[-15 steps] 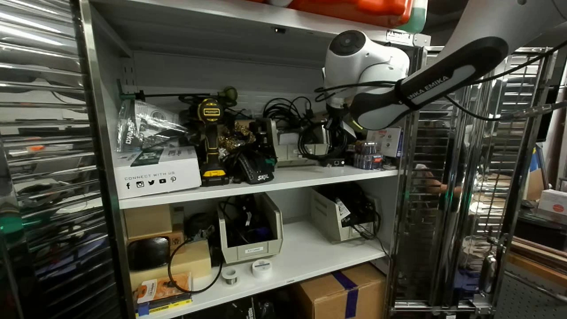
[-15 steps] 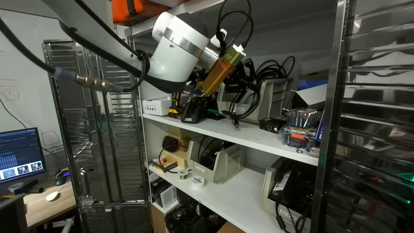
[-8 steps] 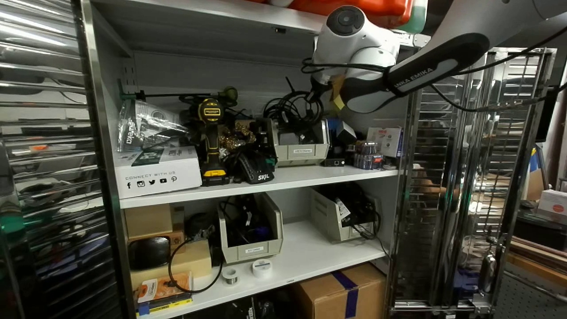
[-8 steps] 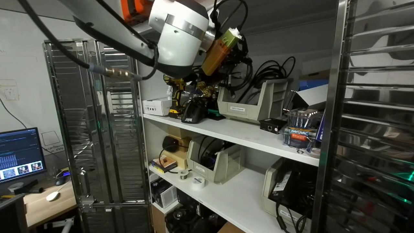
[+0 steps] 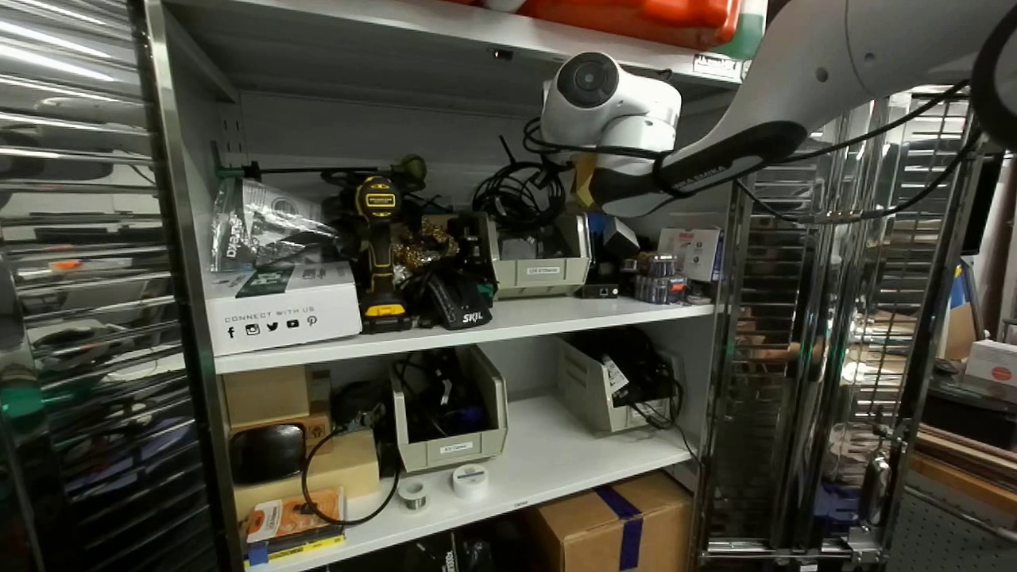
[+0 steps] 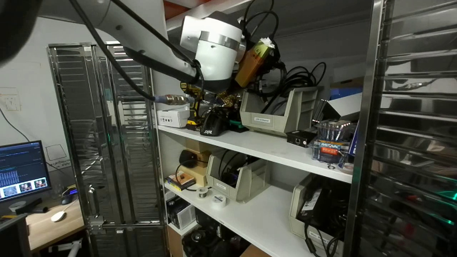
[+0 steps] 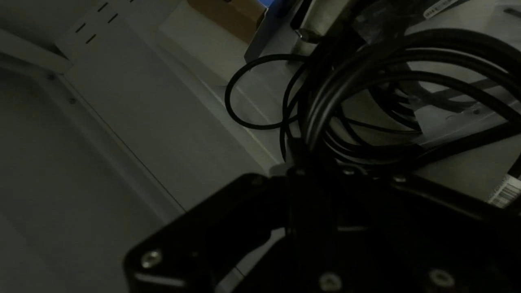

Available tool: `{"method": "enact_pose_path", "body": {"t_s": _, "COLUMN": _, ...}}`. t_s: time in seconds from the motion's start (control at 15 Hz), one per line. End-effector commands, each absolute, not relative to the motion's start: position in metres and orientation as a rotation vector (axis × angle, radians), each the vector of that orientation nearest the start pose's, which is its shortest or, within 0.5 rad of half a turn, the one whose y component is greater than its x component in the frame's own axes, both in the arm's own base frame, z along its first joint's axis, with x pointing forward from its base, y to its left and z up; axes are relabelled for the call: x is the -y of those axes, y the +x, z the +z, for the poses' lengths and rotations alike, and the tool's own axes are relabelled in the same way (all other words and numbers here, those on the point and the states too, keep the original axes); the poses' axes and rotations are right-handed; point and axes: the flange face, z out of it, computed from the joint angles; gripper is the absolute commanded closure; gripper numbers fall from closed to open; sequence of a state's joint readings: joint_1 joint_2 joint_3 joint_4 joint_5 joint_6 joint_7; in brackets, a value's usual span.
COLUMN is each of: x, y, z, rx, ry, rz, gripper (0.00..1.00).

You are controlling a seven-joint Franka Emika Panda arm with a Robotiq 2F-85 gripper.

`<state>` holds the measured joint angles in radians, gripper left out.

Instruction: Put the black cable inside the tool box on the first shelf

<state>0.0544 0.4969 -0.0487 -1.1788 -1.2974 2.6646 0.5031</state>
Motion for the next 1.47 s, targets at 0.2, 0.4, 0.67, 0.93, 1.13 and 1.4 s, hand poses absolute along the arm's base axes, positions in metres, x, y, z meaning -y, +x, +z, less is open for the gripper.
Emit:
{"method": "enact_pose_path", "body": {"t_s": 0.2, "x": -0.038, "y": 0.782, "z": 0.595, "rx": -0.42, "ry": 1.842, "rz": 1.185, "gripper": 0.98}}
{"method": "enact_pose_path", "body": {"t_s": 0.4, "x": -0.042, "y": 0.782, "z": 0.595, "rx": -0.421, "ry": 1.866, "rz": 1.161, "gripper": 0.62}}
{"method": "enact_pose_path", "body": {"t_s": 0.67, "x": -0.059, "y": 0.768, "z": 0.604, "rx": -0.44, "ry": 1.962, "rz": 1.159, "gripper": 0.3}}
{"method": "enact_pose_path", "body": {"t_s": 0.93, "x": -0.076, "y": 0.748, "z": 0.594, "rx": -0.469, "ry": 2.142, "rz": 1.088, "gripper": 0.01}}
{"method": "enact_pose_path", "body": {"t_s": 1.13, "x": -0.08, "y": 0.723, "z": 0.584, "rx": -0.475, "ry": 2.257, "rz": 1.057, "gripper": 0.0}}
{"method": "enact_pose_path", "body": {"t_s": 1.4, "x": -0.077, "y": 0.68, "z": 0.577, "rx": -0.472, "ry": 2.364, "rz": 0.897, "gripper": 0.0}}
